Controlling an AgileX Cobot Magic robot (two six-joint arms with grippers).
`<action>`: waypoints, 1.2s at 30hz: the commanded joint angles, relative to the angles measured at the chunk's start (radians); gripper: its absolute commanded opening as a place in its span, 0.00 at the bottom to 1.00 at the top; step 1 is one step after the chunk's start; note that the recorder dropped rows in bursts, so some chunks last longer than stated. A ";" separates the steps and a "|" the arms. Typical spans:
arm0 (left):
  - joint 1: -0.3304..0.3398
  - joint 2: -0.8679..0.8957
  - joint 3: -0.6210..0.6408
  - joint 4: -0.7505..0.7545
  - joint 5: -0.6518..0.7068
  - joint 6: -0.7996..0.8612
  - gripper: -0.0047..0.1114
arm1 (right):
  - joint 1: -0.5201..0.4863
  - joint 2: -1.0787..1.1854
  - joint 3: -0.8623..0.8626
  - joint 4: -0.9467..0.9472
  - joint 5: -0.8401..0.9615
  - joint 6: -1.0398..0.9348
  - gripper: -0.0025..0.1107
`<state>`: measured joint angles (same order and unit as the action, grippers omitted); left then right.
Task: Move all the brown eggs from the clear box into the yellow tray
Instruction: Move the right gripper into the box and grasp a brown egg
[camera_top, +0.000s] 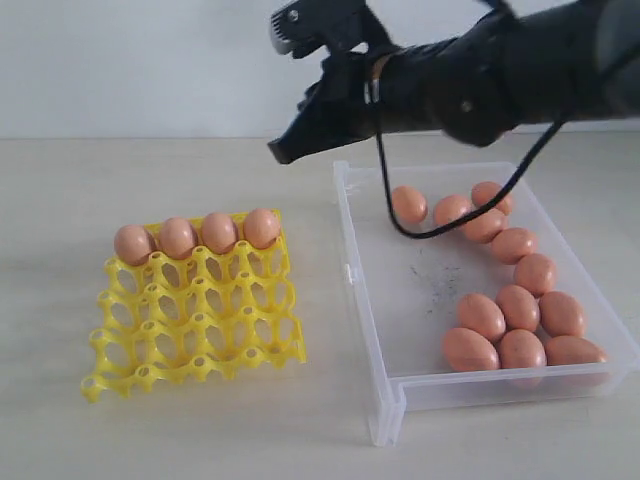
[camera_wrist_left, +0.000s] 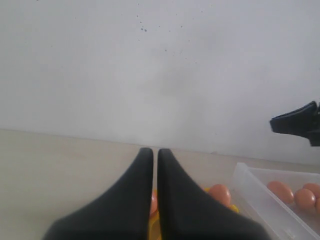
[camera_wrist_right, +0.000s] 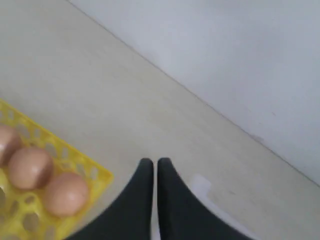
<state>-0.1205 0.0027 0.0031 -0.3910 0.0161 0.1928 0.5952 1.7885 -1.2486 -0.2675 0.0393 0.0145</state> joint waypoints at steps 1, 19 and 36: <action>-0.006 -0.003 -0.003 -0.009 -0.016 -0.007 0.07 | -0.129 -0.101 0.000 -0.015 0.363 0.038 0.02; -0.006 -0.003 -0.003 -0.009 -0.016 -0.007 0.07 | -0.205 0.039 0.000 0.459 0.927 -0.362 0.22; -0.006 -0.003 -0.003 -0.009 -0.016 -0.007 0.07 | -0.205 0.132 0.003 0.302 0.894 -0.282 0.52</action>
<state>-0.1205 0.0027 0.0031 -0.3910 0.0161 0.1928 0.3948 1.8986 -1.2486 0.0403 0.9505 -0.2759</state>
